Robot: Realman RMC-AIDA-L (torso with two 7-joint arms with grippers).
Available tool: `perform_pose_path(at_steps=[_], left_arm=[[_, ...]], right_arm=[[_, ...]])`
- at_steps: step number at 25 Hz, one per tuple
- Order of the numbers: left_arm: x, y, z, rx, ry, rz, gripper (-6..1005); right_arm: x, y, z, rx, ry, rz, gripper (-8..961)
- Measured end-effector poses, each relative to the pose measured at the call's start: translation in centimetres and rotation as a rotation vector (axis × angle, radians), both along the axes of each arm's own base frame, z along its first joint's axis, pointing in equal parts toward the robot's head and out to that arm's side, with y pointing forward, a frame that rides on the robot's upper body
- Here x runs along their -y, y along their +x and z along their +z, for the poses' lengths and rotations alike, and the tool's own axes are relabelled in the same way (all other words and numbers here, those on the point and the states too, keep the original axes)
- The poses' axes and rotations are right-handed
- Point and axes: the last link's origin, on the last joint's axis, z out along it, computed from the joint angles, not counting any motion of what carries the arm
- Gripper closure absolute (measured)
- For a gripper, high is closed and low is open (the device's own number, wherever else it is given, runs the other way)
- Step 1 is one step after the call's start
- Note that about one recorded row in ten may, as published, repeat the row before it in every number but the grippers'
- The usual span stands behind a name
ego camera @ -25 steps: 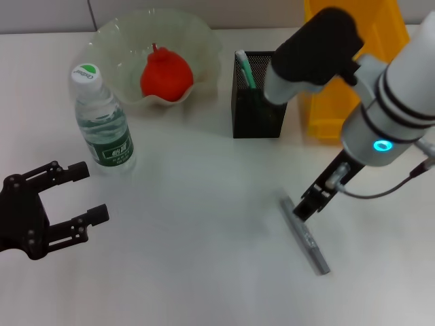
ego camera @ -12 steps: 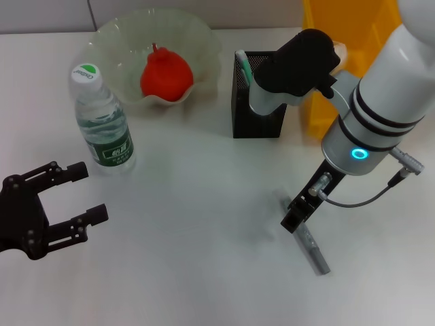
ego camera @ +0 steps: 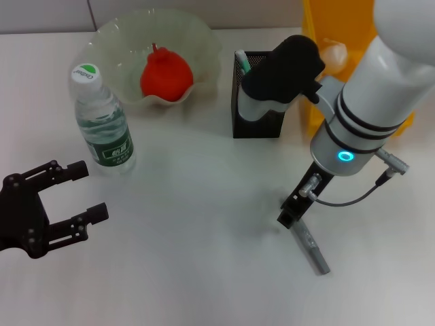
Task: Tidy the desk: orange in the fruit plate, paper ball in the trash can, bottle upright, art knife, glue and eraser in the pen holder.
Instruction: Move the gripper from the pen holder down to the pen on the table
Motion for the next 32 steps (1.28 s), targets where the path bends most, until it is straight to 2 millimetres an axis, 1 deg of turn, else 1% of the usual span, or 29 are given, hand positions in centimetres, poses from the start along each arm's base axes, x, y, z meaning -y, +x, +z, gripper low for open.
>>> perform_pose_path(at_steps=[4,9,13,22,28,32], left_arm=[[0.00,0.00,0.01,0.001,0.000,0.001,231],[0.00,0.00,-0.01,0.002,0.000,0.002,231],[0.12,-0.08,-0.01,0.002,0.000,0.006,231],[0.17,-0.09,-0.07,0.002,0.001,0.007,231],[0.13,-0.10,-0.07,0.001,0.002,0.007,231],[0.16,-0.12,-0.07,0.001,0.002,0.008,231]], right_arm=[[-0.08,0.15,-0.35,0.022,-0.013,0.000,355],[-0.19,0.16,-0.56,0.029,-0.021,-0.006,582],[-0.21,0.25,-0.58,0.031,-0.021,-0.009,808],[-0.21,0.37,-0.56,0.029,-0.019,-0.014,849],[-0.15,0.49,-0.52,0.027,-0.018,-0.020,850],[-0.09,0.56,-0.56,0.031,-0.022,-0.022,742]])
